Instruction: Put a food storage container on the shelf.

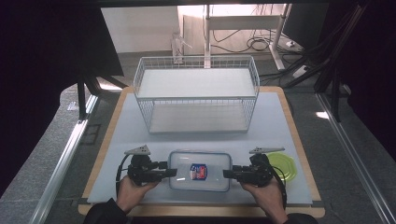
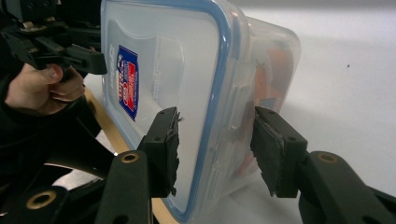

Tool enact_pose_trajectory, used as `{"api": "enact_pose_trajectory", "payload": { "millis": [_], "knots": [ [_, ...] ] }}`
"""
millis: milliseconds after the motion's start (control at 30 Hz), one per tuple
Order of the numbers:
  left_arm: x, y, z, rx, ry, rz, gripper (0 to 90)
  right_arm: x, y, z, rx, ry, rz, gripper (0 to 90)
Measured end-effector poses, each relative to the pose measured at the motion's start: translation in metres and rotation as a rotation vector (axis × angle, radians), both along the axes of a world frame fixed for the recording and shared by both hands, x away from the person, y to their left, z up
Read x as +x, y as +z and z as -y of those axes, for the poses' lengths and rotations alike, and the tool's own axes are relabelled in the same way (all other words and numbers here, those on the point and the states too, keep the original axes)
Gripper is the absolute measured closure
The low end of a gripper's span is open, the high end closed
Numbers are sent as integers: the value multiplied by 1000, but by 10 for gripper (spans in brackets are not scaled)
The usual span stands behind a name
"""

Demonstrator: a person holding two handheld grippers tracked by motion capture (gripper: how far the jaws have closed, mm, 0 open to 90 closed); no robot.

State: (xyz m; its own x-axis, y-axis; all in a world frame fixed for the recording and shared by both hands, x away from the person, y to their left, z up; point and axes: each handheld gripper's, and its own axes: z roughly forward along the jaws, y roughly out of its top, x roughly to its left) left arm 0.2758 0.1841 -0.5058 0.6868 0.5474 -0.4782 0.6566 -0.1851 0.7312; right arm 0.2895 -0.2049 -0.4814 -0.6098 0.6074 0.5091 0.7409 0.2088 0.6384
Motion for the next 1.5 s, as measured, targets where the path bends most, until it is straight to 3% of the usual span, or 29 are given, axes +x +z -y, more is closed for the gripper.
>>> {"api": "enact_pose_trajectory", "payload": {
  "millis": [233,367,700,1100,1500],
  "knots": [
    [1,2,-2,-30,28,-6,493,-1,3,-3,3,-22,45,539],
    [2,14,-5,-58,31,19,508,1,10,-2,28,-22,62,539],
    [9,37,-10,-60,37,62,516,13,38,-5,41,-6,127,538],
    [22,73,-15,-46,50,116,516,30,61,-9,73,0,153,539],
    [34,98,-17,-51,62,145,516,45,83,-11,97,0,170,538]
  ]
}}
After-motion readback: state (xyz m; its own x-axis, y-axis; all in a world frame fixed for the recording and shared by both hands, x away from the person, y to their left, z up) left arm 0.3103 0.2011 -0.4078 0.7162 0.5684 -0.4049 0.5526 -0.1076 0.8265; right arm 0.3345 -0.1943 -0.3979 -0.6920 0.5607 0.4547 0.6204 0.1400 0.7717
